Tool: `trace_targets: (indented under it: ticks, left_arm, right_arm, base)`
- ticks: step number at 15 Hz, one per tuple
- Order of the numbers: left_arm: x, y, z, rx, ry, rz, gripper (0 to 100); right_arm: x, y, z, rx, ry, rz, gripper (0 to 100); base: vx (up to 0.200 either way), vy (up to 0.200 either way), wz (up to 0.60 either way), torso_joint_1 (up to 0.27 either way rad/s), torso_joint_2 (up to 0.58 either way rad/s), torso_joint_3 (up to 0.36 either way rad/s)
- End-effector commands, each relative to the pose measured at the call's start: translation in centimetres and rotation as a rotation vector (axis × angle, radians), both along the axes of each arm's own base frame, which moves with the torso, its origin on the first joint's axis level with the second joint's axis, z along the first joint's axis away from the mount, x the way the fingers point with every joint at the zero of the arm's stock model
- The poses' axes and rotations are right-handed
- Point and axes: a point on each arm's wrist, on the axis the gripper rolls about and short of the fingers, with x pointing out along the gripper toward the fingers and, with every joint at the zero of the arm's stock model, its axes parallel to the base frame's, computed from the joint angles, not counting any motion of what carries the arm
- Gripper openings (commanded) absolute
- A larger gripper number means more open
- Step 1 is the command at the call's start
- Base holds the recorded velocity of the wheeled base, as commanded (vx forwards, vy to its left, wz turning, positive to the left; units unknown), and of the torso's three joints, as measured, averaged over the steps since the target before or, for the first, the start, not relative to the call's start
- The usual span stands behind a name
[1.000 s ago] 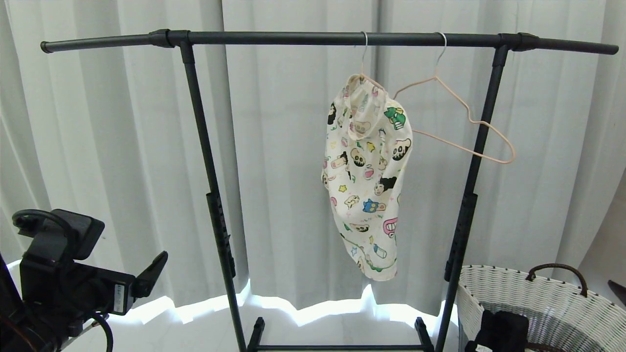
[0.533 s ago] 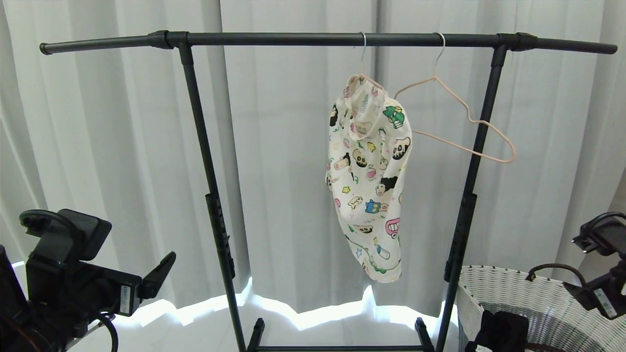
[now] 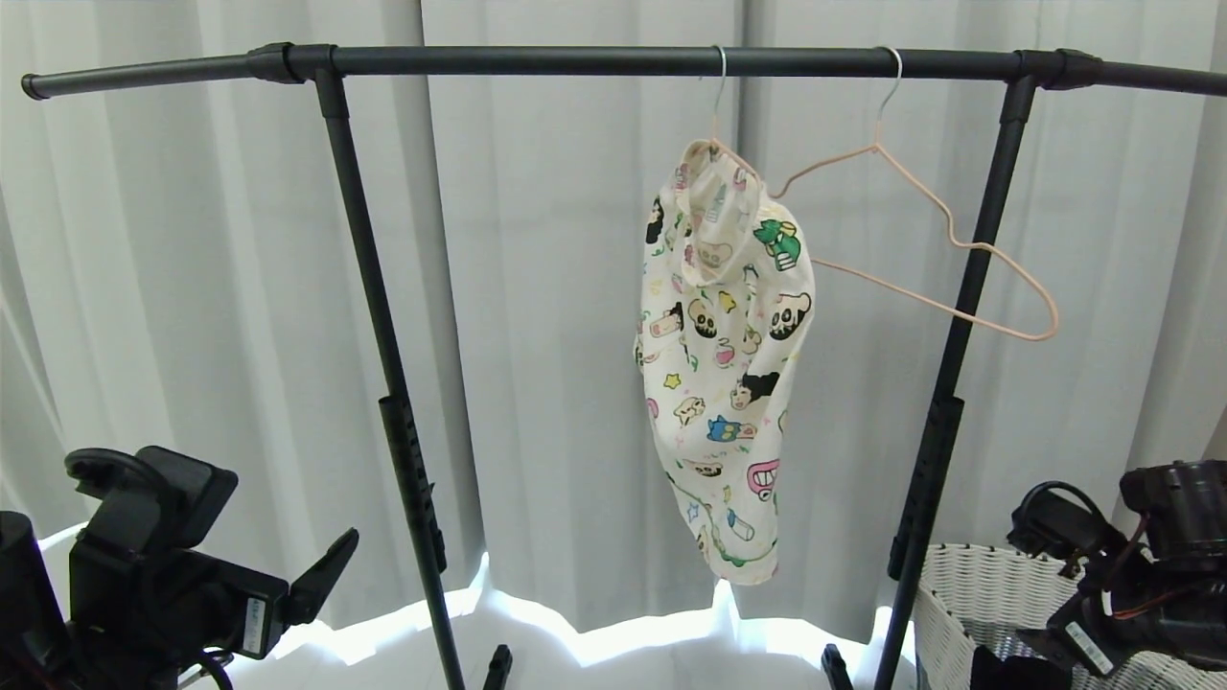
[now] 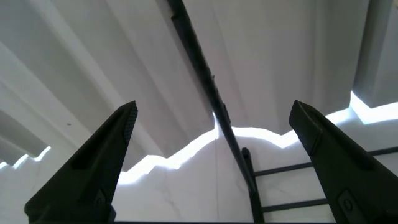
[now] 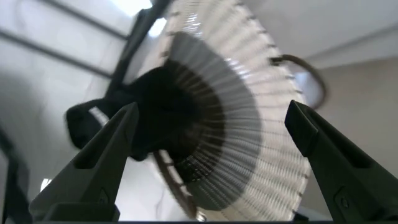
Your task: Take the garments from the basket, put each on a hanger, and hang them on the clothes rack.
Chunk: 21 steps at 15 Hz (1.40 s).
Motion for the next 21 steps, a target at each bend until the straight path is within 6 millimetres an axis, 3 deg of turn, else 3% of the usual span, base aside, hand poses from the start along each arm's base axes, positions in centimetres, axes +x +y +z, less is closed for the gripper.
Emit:
trace_targets:
  ticks: [1,7,11,18,19,21]
  left_arm:
    - [0.1,-0.5,0.0,0.001,0.005,-0.031,100]
    - [-0.7,-1.2,-1.0,0.011,0.042,-0.091,100]
    - [-0.5,-1.2,-1.1,0.016,0.056,-0.091,100]
    - [-0.5,-1.3,-1.1,0.016,0.056,-0.093,100]
    - [-0.5,-1.2,-1.1,0.015,0.056,-0.091,100]
    - [-0.4,-1.3,-1.0,0.015,0.051,-0.091,100]
  right_arm:
    - [0.7,0.7,-2.7,-0.013,0.124,0.034,100]
    - [1.3,0.4,-5.3,-0.026,0.234,0.011,100]
    - [2.6,-0.4,-7.0,-0.103,0.194,-0.075,100]
    - [3.0,-0.8,-7.5,-0.161,0.157,-0.135,100]
    - [2.9,-0.8,-7.5,-0.160,0.151,-0.134,0]
    - [2.3,-0.7,-7.4,-0.167,0.153,-0.131,0]
  base:
    - [0.000,0.000,0.00,0.000,0.00,0.000]
    - [0.000,0.000,0.00,0.000,0.00,0.000]
    - [0.000,0.000,0.00,0.000,0.00,0.000]
    - [0.000,0.000,0.00,0.000,0.00,0.000]
    - [0.000,0.000,0.00,0.000,0.00,0.000]
    - [0.000,0.000,0.00,0.000,0.00,0.000]
